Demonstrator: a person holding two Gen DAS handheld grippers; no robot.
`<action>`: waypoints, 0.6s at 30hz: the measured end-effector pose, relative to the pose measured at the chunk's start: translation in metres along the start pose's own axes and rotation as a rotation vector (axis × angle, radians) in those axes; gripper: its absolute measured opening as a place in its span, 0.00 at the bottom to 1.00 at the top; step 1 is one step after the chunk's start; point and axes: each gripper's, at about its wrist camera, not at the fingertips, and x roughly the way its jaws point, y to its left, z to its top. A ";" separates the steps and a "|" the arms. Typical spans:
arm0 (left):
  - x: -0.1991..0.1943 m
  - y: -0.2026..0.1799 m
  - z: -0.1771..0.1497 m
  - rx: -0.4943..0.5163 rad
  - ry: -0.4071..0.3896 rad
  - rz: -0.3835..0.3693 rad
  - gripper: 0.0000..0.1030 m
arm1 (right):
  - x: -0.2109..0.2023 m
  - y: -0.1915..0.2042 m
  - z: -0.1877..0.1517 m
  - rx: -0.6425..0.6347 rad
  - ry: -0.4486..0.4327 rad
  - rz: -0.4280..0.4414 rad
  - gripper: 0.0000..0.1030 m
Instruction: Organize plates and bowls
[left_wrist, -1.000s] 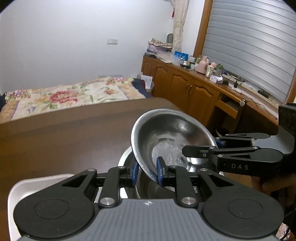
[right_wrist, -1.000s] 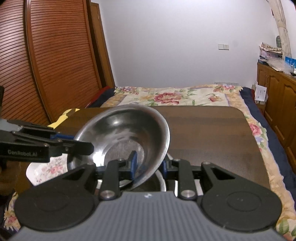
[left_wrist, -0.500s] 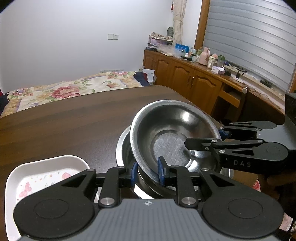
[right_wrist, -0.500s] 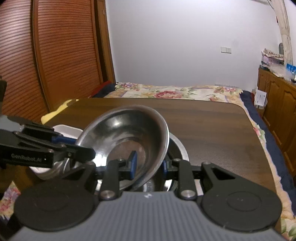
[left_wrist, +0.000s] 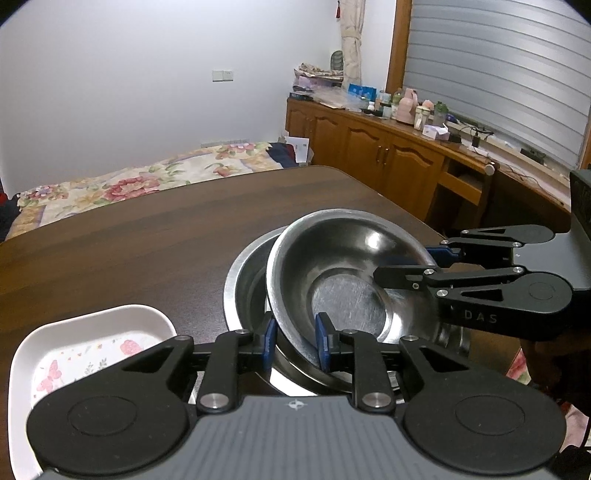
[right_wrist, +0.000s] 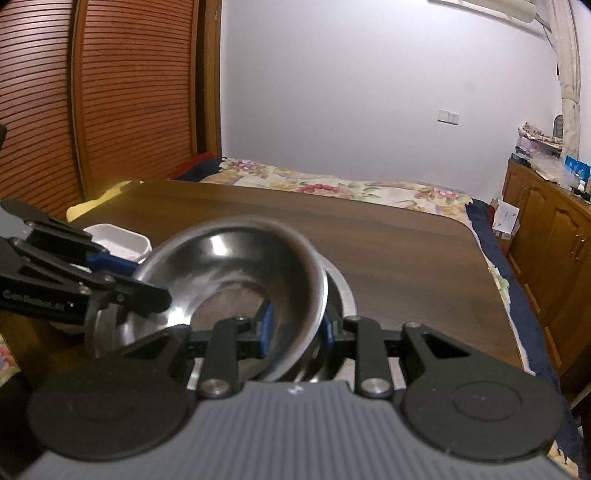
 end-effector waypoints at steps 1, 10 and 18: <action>0.000 0.000 0.000 -0.001 -0.001 0.001 0.24 | 0.000 0.000 -0.001 -0.005 -0.002 0.000 0.27; 0.001 0.000 -0.004 -0.023 -0.017 0.007 0.24 | 0.002 -0.004 -0.001 0.009 -0.023 0.011 0.29; 0.000 0.001 -0.007 -0.034 -0.027 0.015 0.23 | 0.006 -0.010 -0.006 0.073 -0.086 0.038 0.30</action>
